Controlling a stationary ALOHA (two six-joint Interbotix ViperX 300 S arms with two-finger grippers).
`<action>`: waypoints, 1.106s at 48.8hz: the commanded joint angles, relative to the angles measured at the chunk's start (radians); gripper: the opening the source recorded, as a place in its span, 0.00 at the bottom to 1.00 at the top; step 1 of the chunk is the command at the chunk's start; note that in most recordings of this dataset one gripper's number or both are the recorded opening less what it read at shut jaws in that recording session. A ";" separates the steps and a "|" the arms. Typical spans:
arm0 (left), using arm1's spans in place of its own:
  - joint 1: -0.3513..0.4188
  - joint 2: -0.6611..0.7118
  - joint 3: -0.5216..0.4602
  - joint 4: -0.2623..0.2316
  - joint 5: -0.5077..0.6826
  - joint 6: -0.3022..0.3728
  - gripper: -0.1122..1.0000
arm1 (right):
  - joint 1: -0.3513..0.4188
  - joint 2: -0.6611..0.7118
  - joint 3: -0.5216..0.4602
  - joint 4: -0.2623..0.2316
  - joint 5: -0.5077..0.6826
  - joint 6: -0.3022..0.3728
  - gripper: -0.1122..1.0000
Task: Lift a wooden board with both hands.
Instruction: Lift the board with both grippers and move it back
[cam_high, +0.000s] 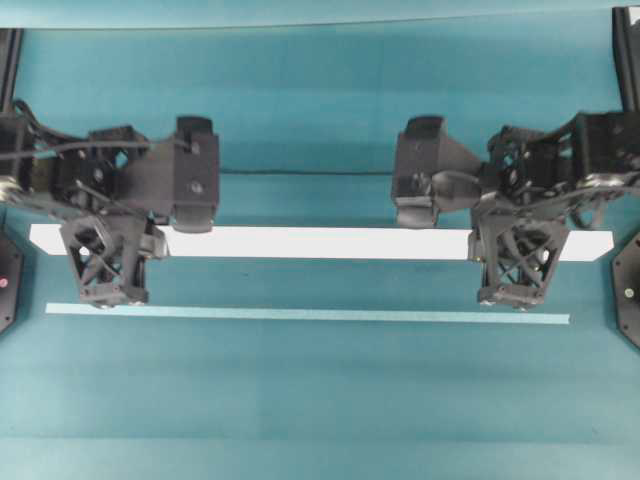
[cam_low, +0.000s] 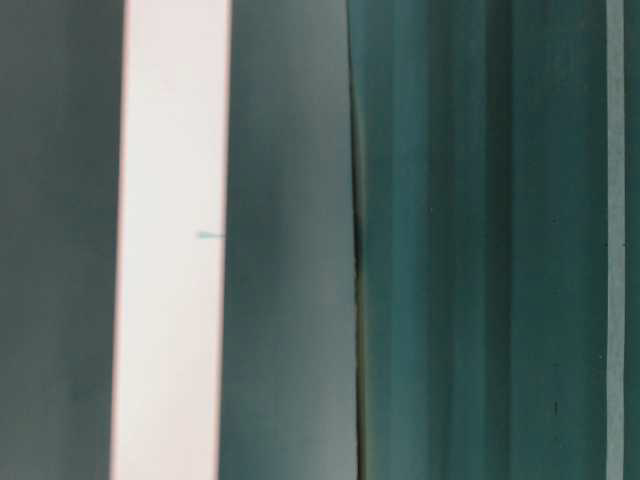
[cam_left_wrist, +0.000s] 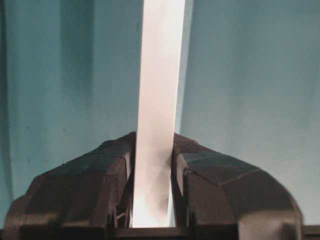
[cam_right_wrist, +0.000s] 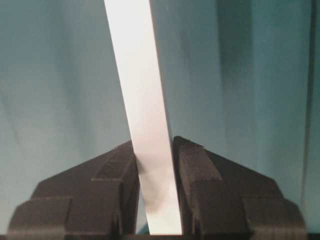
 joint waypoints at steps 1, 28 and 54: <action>0.003 -0.025 -0.077 0.000 0.006 0.000 0.25 | -0.003 -0.008 -0.072 0.003 -0.003 0.035 0.29; 0.008 -0.038 -0.219 0.006 0.140 0.005 0.25 | -0.003 -0.011 -0.259 -0.014 0.176 0.035 0.29; 0.012 -0.023 -0.405 0.008 0.288 0.048 0.25 | -0.005 0.009 -0.433 -0.023 0.305 0.035 0.29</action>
